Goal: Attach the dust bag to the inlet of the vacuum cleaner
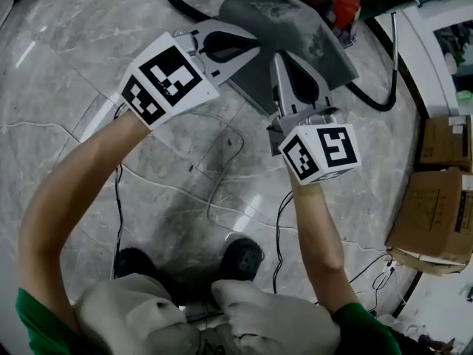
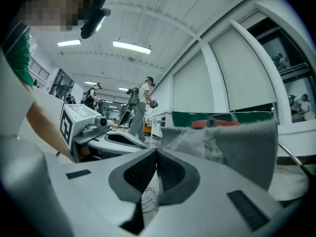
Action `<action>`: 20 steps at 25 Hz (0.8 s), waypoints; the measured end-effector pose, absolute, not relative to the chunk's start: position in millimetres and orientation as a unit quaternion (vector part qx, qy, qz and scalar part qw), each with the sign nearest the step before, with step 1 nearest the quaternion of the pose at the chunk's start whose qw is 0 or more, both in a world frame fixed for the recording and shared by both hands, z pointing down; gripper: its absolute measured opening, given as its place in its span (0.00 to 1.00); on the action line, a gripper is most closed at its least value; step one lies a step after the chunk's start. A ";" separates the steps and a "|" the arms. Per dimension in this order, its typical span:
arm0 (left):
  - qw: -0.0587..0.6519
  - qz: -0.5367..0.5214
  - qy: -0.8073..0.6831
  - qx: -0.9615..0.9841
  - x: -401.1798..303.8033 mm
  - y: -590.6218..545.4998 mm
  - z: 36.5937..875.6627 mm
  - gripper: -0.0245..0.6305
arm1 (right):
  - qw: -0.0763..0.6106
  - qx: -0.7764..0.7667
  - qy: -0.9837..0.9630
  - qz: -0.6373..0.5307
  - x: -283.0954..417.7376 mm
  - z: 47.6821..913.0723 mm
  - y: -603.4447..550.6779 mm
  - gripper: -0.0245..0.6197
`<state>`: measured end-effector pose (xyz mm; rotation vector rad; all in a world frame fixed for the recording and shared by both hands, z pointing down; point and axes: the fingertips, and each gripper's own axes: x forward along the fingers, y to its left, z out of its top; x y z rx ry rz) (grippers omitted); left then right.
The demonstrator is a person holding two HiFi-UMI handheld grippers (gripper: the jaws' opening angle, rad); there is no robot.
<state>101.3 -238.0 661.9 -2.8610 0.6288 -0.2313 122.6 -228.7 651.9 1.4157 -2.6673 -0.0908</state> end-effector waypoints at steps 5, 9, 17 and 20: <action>0.090 -0.088 0.195 -0.973 98.5 -232.4 679.5 0.04 | 0.065 0.467 -0.882 -0.007 128.9 677.4 -232.8 0.05; 0.067 -0.115 0.173 -0.976 94.2 -224.6 683.8 0.04 | 0.091 0.454 -0.886 -0.005 121.5 671.2 -228.3 0.05; -0.007 -0.144 0.136 -0.980 61.9 -186.5 594.7 0.04 | 0.177 0.403 -0.897 0.049 109.2 594.8 -178.9 0.05; -0.041 -0.140 0.145 -0.979 42.5 -173.4 531.6 0.04 | 0.189 0.390 -0.899 0.066 98.8 532.7 -157.1 0.05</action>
